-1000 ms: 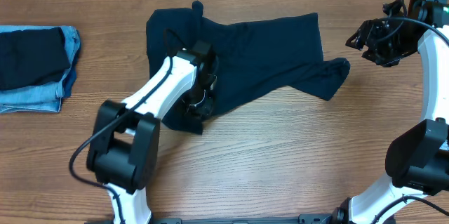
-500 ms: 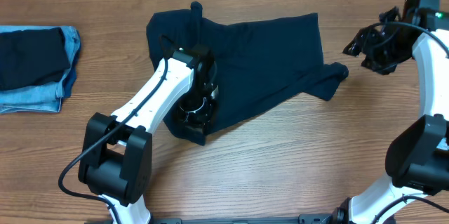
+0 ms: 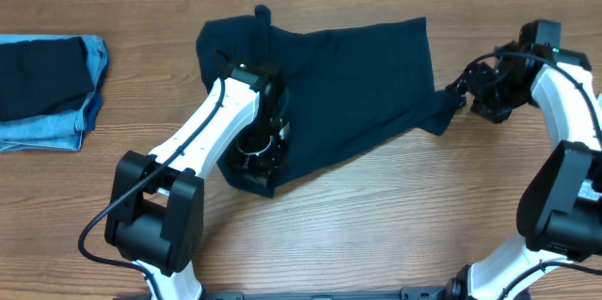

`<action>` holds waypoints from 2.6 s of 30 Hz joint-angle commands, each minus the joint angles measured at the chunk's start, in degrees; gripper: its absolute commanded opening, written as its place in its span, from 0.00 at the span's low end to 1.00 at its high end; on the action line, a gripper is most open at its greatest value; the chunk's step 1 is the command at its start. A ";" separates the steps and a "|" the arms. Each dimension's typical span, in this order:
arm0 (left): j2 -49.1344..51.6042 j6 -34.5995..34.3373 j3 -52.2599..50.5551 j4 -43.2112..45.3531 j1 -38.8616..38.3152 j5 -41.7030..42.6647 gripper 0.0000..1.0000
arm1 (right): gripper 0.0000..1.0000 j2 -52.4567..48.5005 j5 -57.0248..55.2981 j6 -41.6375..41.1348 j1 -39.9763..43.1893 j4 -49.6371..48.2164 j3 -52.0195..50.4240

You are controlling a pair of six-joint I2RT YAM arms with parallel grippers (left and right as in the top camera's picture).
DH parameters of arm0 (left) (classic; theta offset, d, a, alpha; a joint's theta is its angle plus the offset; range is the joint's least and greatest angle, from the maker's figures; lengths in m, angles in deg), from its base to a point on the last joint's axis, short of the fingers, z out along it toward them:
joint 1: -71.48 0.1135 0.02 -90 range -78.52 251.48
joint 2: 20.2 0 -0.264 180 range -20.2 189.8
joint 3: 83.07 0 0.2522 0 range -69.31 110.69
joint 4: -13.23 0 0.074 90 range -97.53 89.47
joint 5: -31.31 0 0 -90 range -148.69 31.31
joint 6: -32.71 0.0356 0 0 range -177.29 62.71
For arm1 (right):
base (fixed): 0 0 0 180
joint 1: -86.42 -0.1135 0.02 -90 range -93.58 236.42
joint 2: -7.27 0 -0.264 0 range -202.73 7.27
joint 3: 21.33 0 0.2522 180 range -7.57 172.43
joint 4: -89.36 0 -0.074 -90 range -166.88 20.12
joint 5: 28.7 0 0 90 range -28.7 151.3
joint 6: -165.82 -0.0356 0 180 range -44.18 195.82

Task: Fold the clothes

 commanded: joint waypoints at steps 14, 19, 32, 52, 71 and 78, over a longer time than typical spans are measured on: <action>-0.74 1.81 0.66 -2.03 -0.37 -0.09 0.04 | 0.65 1.03 0.28 -5.01 0.09 -11.67 -11.06; -0.74 2.01 0.66 -2.03 -0.37 -0.11 0.04 | 0.54 1.05 2.34 -6.29 0.09 -16.96 -12.92; -0.74 1.99 0.66 -1.79 -0.33 -1.03 0.04 | 0.04 1.05 2.78 -7.34 0.57 -17.57 -13.44; -0.74 3.32 0.66 -5.53 -0.09 -3.61 0.04 | 0.06 8.63 -11.76 -2.58 4.57 14.51 -10.58; -0.74 3.23 0.68 -10.99 0.07 -7.26 0.04 | 0.38 8.66 -7.89 1.66 4.55 14.78 -10.58; -0.87 1.97 0.72 -8.22 0.07 -6.80 0.04 | 0.27 8.48 8.72 8.66 2.54 -8.55 -10.62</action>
